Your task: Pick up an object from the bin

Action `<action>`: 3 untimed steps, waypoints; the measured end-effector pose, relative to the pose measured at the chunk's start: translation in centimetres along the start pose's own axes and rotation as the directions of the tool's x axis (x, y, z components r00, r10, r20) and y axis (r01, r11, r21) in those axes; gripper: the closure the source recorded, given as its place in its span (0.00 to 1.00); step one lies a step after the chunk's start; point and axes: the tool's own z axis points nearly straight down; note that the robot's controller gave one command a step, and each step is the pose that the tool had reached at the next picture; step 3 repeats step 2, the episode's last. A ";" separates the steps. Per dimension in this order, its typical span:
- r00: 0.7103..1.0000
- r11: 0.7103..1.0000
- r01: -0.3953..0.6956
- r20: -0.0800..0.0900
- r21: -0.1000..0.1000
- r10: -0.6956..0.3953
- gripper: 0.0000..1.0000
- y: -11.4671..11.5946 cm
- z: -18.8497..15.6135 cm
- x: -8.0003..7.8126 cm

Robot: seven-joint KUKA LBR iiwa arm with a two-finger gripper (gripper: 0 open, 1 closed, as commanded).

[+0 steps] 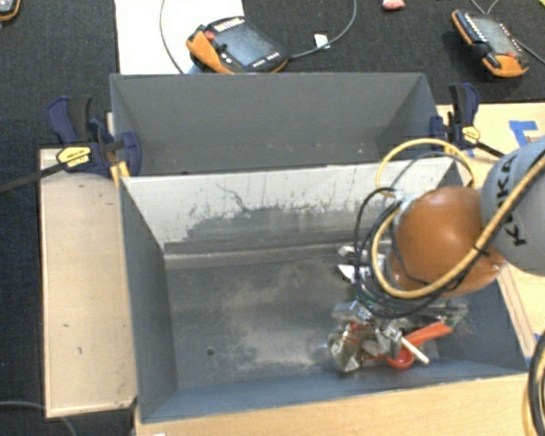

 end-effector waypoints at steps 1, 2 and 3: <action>1.000 1.000 0.000 -0.006 -0.007 0.000 1.00 0.2 -2.8 0.2; 1.000 1.000 0.002 -0.008 -0.010 -0.002 1.00 0.1 -7.0 0.0; 1.000 1.000 0.002 -0.008 -0.010 -0.002 1.00 0.1 -7.0 0.0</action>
Offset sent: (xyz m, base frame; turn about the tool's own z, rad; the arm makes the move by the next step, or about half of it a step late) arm -0.0022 0.0000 0.0212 -0.0001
